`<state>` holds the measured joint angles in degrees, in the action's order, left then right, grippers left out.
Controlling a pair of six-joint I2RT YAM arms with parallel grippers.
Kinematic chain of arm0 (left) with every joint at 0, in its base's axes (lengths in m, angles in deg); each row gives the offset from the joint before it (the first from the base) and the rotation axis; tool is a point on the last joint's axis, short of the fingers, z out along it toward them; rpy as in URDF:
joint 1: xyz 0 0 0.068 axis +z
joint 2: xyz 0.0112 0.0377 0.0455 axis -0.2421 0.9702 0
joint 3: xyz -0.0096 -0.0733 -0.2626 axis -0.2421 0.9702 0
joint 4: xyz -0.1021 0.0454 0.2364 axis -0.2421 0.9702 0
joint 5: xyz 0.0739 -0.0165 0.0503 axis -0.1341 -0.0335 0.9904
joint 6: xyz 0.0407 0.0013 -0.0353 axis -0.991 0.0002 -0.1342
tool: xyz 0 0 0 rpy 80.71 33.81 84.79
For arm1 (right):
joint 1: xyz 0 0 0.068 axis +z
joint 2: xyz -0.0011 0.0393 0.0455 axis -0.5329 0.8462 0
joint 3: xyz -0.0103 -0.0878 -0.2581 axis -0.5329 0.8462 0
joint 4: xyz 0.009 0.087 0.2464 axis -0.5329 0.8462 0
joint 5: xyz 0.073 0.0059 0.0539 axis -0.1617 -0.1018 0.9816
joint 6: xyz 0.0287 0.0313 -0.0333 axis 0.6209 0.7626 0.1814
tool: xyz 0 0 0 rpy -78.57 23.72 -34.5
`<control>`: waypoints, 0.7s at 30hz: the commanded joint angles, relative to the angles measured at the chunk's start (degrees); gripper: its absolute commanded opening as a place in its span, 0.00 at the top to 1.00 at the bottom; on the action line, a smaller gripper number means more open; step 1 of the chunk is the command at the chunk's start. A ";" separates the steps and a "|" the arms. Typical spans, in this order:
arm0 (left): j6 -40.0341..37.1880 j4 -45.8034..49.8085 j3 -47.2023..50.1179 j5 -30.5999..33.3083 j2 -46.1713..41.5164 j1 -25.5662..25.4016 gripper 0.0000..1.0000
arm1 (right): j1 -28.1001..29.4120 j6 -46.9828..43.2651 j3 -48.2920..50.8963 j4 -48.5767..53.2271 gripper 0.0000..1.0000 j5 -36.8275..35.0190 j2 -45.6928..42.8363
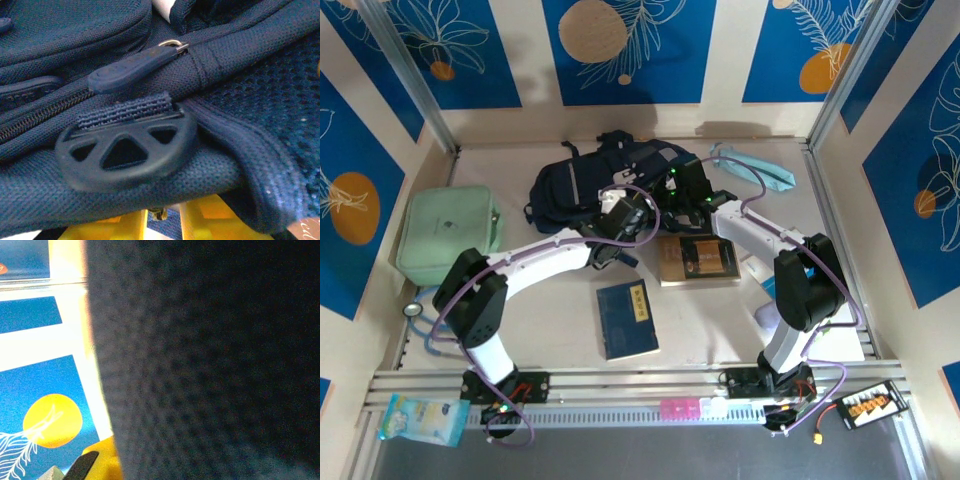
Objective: Pack the student bag
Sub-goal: Unzip the student bag at the center of the table.
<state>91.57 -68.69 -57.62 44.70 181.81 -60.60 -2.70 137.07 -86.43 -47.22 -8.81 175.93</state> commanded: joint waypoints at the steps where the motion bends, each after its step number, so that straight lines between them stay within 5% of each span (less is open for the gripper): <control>1: 0.20 1.09 -1.90 2.91 -0.26 -0.08 0.80 | 0.04 0.59 -2.55 -3.09 1.00 5.07 -0.21; 12: -0.10 0.57 -0.89 3.32 -2.02 -0.12 1.00 | -0.03 -0.01 -2.10 -2.75 1.00 4.81 0.29; 21: 0.48 2.58 4.50 -0.71 -8.21 0.03 1.00 | -1.42 -3.38 -1.43 0.25 1.00 1.13 0.64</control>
<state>91.39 -68.32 -55.63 45.07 178.05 -60.58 -3.38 136.10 -86.43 -46.89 -8.63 176.04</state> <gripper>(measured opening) 0.045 0.070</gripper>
